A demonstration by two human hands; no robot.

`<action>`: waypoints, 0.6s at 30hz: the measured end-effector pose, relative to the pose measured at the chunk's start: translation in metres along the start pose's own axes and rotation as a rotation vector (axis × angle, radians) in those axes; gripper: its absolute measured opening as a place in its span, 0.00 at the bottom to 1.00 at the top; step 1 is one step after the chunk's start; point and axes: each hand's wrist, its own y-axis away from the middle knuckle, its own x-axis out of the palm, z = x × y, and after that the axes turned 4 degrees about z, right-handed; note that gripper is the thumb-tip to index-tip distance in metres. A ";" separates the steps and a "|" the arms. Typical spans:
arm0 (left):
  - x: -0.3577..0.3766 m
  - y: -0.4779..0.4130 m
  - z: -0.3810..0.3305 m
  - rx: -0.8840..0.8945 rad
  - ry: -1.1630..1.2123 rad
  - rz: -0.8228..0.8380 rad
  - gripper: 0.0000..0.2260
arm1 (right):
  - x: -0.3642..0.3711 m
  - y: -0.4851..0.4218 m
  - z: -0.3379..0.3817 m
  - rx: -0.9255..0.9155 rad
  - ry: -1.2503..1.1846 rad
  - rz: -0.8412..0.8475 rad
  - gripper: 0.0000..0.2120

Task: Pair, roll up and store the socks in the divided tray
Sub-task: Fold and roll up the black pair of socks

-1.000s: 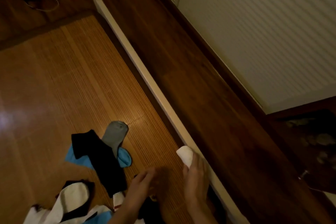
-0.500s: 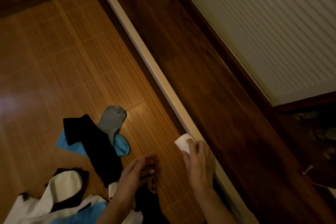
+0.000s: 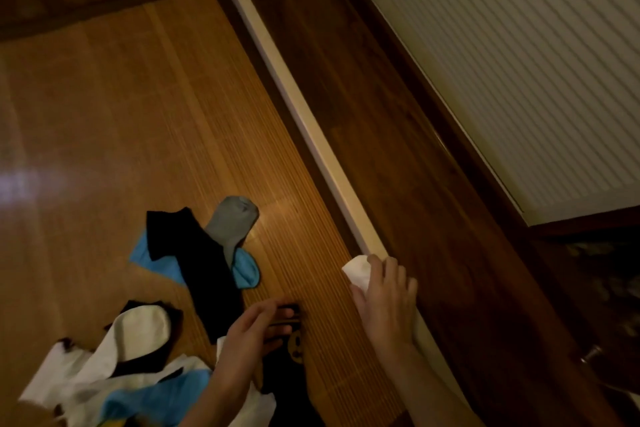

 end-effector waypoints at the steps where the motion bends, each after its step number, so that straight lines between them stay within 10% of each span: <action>1: -0.008 0.004 -0.001 0.020 -0.007 -0.007 0.12 | -0.006 0.005 0.007 -0.016 -0.059 -0.017 0.25; 12: -0.122 0.040 0.002 0.216 -0.121 -0.147 0.08 | -0.039 0.026 0.132 -0.348 -0.731 0.466 0.13; 18: -0.175 0.040 0.004 0.234 0.049 -0.237 0.08 | -0.005 0.010 0.193 -0.111 -0.655 0.551 0.09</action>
